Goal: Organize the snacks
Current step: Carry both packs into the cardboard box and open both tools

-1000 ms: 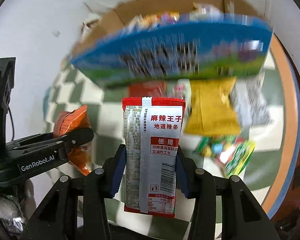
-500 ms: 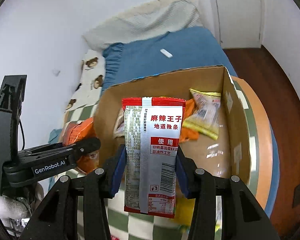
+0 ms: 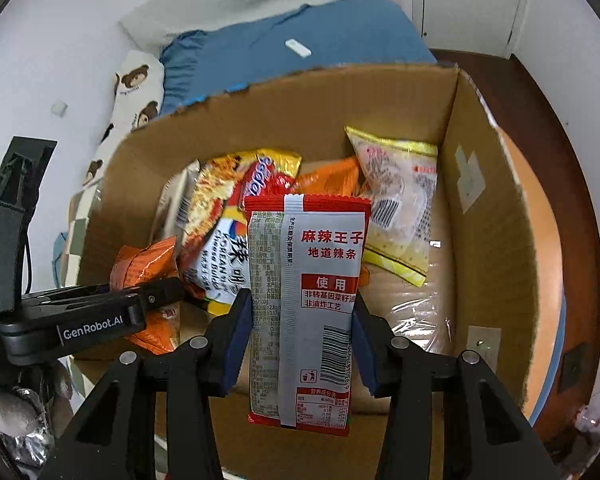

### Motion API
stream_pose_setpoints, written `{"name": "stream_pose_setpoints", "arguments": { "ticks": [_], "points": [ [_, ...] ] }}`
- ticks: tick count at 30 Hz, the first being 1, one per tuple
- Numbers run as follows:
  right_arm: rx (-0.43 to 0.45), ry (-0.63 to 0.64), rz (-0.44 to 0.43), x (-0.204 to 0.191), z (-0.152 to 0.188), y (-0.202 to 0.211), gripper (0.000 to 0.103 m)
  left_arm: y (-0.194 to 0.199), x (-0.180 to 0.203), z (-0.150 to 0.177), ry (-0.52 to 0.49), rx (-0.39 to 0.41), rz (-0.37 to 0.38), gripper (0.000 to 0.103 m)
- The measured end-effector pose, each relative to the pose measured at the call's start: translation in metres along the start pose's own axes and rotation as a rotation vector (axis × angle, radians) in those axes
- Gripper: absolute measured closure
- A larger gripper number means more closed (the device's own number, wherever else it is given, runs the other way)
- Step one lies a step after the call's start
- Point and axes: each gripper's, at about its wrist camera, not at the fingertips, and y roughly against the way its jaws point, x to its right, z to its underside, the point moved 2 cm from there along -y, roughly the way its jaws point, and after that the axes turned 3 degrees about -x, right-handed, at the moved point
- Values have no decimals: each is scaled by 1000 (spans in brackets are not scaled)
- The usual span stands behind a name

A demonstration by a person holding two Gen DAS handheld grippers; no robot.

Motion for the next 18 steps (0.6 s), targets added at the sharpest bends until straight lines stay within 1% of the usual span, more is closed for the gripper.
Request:
{"name": "stream_pose_setpoints", "arguments": {
  "ticks": [3,4,5,6,7,8,10,14,18],
  "points": [
    [-61,-4,-11,3,1,-13,46,-7,3,2,-19,-11,-6,57],
    [-87,-7,-15,3,1,-17,42,-7,3,3,-23,-8,-9,54],
    [-106,-11,-11,4,0,-21,34,-7,4,3,-28,-2,-15,50],
    [-116,-10,1,5,0,-22,29,-6,4,4,-33,7,-23,31],
    [-114,-3,10,5,1,-23,19,-5,5,4,-37,13,-28,15],
    [-113,-1,18,4,2,-21,13,-4,4,5,-39,24,-45,14],
    [-123,-5,37,7,3,-22,8,-2,6,4,-48,37,-54,13],
    [-124,-3,67,9,4,-17,7,1,6,7,-45,46,-62,13],
    [-117,-1,74,10,5,-8,7,9,6,8,-43,71,-75,13]
  ]
}}
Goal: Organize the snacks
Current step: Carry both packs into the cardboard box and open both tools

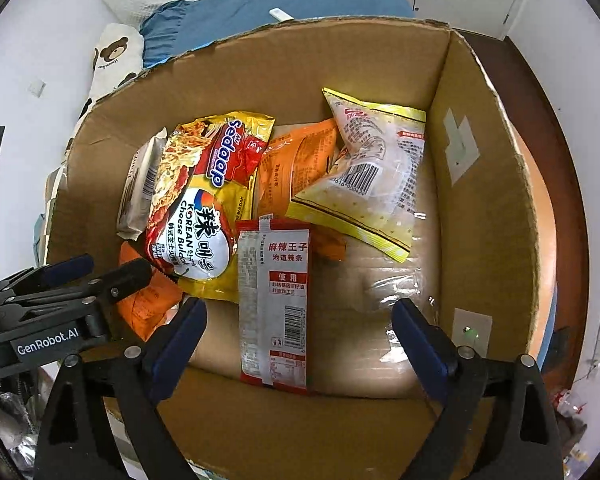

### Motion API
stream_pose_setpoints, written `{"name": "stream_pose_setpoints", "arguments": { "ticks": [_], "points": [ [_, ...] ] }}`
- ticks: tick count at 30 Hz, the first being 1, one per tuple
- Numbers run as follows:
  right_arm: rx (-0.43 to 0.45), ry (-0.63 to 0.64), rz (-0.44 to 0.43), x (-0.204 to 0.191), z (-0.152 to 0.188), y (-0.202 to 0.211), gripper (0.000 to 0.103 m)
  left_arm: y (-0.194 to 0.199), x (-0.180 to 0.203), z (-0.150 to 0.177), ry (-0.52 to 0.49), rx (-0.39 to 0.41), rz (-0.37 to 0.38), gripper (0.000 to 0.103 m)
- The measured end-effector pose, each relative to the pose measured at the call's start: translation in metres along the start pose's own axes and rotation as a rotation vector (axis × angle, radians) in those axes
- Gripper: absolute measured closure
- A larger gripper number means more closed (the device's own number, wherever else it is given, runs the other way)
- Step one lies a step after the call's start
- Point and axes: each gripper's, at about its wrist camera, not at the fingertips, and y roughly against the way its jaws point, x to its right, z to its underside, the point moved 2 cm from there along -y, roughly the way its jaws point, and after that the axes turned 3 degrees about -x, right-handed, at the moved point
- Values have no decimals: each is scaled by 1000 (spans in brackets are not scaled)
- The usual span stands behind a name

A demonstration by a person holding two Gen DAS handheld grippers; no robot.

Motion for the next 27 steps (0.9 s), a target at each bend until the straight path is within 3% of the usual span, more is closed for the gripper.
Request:
{"name": "stream_pose_setpoints", "arguments": {
  "ticks": [16,27],
  "points": [
    [162,37,38,-5,37,60,7,82,-7,51,-13,244,-13,13],
    [334,60,49,-19,83,120,7,145,3,100,-60,423,4,13]
  ]
}}
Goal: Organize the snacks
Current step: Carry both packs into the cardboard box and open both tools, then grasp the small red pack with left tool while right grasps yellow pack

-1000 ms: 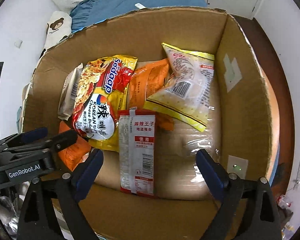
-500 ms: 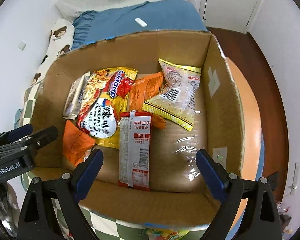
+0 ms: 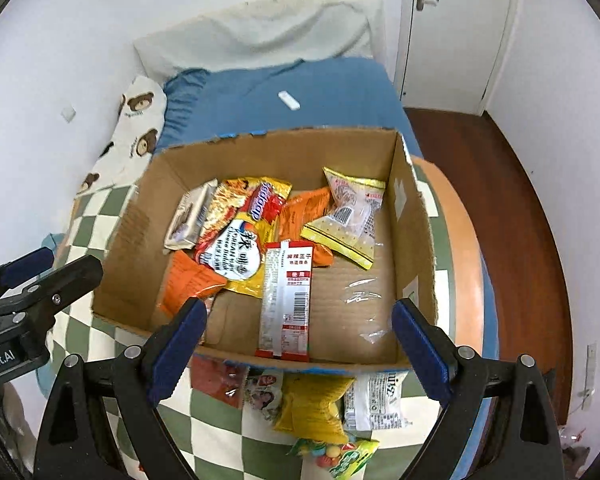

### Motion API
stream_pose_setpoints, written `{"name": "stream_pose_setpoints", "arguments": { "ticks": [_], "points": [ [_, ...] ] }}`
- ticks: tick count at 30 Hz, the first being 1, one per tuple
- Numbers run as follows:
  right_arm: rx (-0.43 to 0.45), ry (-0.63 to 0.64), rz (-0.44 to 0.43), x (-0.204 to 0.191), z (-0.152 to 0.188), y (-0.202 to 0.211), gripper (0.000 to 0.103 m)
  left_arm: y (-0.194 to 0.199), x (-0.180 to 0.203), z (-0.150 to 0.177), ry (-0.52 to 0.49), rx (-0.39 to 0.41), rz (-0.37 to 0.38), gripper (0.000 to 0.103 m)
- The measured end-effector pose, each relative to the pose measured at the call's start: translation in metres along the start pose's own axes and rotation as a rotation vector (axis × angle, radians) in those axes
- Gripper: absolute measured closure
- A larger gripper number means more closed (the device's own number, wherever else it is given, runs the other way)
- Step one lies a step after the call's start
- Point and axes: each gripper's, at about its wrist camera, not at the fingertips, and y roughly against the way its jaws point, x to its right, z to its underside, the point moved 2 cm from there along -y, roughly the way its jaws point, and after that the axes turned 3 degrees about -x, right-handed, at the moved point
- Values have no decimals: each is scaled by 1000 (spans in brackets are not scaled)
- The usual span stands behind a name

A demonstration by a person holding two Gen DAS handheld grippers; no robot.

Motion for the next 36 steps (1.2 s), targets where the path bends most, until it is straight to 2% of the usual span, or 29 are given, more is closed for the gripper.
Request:
{"name": "stream_pose_setpoints", "arguments": {
  "ticks": [8,11,13,16,17,19,21,24,27,29,30,31,33,36],
  "points": [
    [65,-24,-43,-3,22,42,7,31,-3,18,1,57,-2,13],
    [62,-45,-82,-1,36,47,7,35,-9,36,-8,45,2,13],
    [46,-56,-117,2,51,46,7,33,-17,59,-31,17,-11,13],
    [1,-85,-146,9,88,34,10,16,-35,104,-59,-78,-57,13],
    [-14,-92,-154,11,96,28,20,10,-41,119,-66,-107,-78,13],
    [-83,-118,-178,16,121,9,31,-10,-56,157,-86,-195,-125,13],
    [-138,-155,-206,19,141,-9,31,-32,-71,193,-88,-303,-147,13],
    [-215,-180,-216,22,167,-32,31,-61,-88,245,-63,-474,-121,13],
    [-242,-215,-211,25,182,-47,31,-86,-96,276,-7,-582,-70,13],
    [-253,-237,-209,28,186,-54,31,-104,-99,288,58,-618,-28,14],
    [-251,-243,-205,30,186,-56,31,-110,-100,291,80,-624,-20,25],
    [-249,-240,-200,31,185,-57,31,-117,-101,293,107,-636,-8,43],
    [-235,-238,-188,32,184,-56,31,-127,-99,293,139,-643,13,59],
    [-213,-235,-165,39,175,-53,31,-131,-96,281,143,-590,-13,64]
  ]
}}
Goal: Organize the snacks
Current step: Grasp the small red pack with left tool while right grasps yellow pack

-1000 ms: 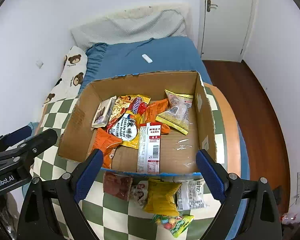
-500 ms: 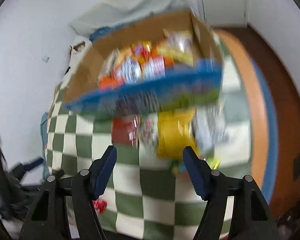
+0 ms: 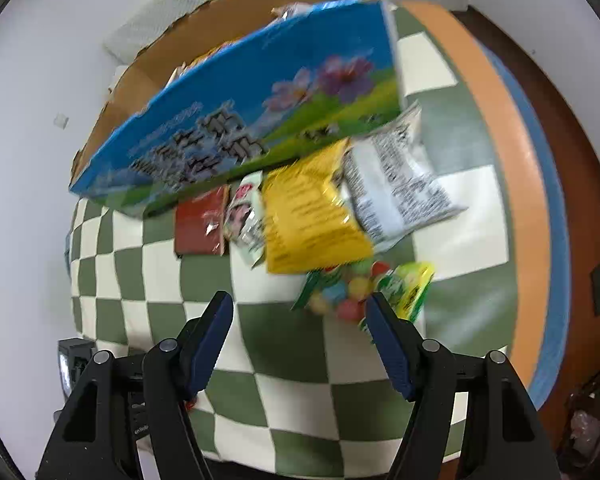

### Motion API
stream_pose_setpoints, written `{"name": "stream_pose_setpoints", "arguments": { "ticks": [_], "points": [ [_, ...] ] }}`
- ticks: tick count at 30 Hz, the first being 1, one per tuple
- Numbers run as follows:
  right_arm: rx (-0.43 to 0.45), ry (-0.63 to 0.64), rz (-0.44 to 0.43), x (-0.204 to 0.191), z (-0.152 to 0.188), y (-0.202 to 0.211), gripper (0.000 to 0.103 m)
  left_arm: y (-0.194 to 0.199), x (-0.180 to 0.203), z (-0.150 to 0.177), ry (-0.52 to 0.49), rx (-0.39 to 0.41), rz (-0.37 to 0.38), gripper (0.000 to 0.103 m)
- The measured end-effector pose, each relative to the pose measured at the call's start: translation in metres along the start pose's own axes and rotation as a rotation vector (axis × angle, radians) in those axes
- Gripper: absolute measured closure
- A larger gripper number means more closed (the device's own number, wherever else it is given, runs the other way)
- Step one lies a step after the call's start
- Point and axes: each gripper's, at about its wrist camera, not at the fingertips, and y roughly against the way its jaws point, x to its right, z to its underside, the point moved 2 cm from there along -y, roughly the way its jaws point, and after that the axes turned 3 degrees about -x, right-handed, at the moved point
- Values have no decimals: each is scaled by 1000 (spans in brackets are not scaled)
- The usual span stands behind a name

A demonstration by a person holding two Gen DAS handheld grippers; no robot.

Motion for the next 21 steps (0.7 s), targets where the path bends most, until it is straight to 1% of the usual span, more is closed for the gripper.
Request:
{"name": "stream_pose_setpoints", "arguments": {
  "ticks": [2,4,6,8,10,13,14,15,17,18,21],
  "points": [
    [7,-8,2,3,-8,2,31,5,3,-11,5,27,-1,66],
    [25,-7,15,5,-18,1,31,16,5,-27,8,77,-19,66],
    [39,14,44,1,-30,-5,31,28,4,-47,18,132,-42,66],
    [45,40,65,-7,-40,-13,31,38,2,-66,30,166,-59,66],
    [40,78,102,-16,-50,-26,31,43,3,-78,34,183,-66,66],
    [-2,149,174,-29,-58,-54,32,42,9,-91,19,172,-64,66],
    [-16,168,185,-32,-58,-63,38,38,10,-93,15,159,-63,66],
    [-28,186,181,-34,-55,-70,42,34,9,-95,17,149,-65,64],
    [-29,219,178,-39,-49,-72,47,27,7,-96,27,121,-35,63],
    [-37,240,170,-42,-43,-71,48,23,6,-95,34,104,-21,62],
    [-82,263,131,-45,-26,-70,48,15,-1,-91,48,92,13,58]
  ]
}}
